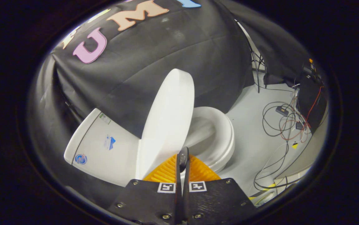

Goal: Open the toilet lid.

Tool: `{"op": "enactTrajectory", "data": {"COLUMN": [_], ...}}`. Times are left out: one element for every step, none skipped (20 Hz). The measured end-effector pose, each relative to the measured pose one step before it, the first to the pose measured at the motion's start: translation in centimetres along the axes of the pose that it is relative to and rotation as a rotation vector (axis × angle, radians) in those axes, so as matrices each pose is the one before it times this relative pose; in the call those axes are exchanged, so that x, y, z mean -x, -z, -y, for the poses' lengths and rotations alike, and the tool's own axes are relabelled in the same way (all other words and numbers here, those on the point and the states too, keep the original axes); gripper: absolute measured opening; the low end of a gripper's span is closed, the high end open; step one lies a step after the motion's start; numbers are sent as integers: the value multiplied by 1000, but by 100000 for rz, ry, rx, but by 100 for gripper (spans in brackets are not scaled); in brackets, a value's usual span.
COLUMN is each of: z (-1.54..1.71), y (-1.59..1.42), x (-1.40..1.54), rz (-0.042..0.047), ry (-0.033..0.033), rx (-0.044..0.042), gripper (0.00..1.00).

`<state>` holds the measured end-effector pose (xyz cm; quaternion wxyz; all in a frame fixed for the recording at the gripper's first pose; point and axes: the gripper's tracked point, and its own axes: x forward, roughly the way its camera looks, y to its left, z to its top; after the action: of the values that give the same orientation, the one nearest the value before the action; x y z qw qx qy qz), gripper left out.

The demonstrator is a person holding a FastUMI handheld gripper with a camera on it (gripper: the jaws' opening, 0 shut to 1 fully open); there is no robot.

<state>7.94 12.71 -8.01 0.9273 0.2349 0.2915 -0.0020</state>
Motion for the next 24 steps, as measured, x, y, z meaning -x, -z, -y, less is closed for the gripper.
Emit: {"op": "enactTrajectory", "data": {"z": [-337, -301, -235, -363, -263, -225, -306, -258, -327, -516, -550, -377, -267, -266, -368, -327, -352, -300, -299, -229, -293, -368, -351, -272], "y": [-171, -156, -11, -159, -147, -39, -212, -72, -239, -87, -124, -136, -97, -156, -107, -96, -180, -147, -136, -108, -49, -161, -173, -93], "x": [221, 201, 130, 174, 84, -105, 47, 250, 196, 213, 172, 113, 80, 183, 139, 144, 68, 131, 40, 40, 129, 105, 93, 65], "rz": [662, 522, 513, 715, 803, 626, 702, 482, 884, 875, 1163, 884, 959, 548, 735, 679, 785, 892, 763, 444, 389, 497, 530, 362], "ry": [-55, 291, 152, -44, -91, 182, 514, 381, 165, -63, -200, 164, 201, 84, -144, -367, -389, -338, -486, -251, -255, -525, -408, -180], "rx": [2130, 1731, 1240, 644, 314, 134, 667, 1024, 1257, 1259, 1654, 1845, 1809, 2049, 1763, 1387, 472, 84, 454, 1080, 670, 688, 852, 490], "gripper": [1, 1, 1, 1, 1, 1, 2, 1, 1, 1, 2, 1, 1, 1, 1, 1, 2, 1, 1, 1, 1, 2, 2, 1]}}
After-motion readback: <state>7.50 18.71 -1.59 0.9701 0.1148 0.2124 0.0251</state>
